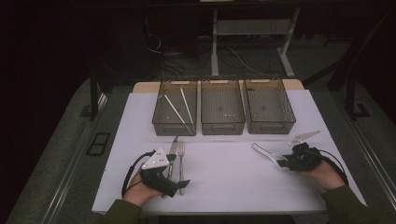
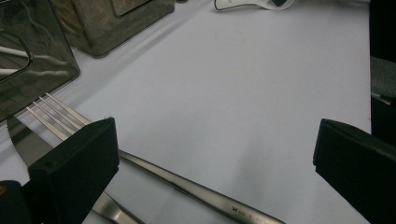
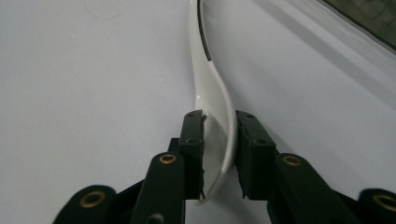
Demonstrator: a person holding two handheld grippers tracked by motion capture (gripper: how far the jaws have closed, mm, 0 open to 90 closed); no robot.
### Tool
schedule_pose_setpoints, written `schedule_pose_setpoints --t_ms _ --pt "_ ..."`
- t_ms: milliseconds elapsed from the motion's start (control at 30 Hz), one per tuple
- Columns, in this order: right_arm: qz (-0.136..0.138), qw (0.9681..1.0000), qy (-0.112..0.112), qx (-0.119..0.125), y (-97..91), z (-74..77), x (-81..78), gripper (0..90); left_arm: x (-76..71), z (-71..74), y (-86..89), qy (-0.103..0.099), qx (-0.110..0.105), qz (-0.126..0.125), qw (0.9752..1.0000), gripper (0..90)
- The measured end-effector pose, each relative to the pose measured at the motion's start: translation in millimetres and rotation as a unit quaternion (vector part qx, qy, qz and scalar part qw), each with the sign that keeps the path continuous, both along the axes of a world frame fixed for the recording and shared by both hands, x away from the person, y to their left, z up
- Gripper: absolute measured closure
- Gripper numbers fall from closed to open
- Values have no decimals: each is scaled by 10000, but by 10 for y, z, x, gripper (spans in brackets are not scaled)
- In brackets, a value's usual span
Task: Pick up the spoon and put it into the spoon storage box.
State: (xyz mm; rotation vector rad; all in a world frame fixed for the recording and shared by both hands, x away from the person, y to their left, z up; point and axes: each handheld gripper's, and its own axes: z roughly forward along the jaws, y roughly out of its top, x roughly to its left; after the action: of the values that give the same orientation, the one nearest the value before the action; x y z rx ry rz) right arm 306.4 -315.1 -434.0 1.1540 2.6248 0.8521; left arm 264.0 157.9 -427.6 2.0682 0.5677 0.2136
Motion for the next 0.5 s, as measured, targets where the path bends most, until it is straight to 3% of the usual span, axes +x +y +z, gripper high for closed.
schedule_pose_setpoints --t_ms 500 --pt "100 9992 -280 -277 104 46 -50 811 -2 4 1 -18 14 -2 10000 0"
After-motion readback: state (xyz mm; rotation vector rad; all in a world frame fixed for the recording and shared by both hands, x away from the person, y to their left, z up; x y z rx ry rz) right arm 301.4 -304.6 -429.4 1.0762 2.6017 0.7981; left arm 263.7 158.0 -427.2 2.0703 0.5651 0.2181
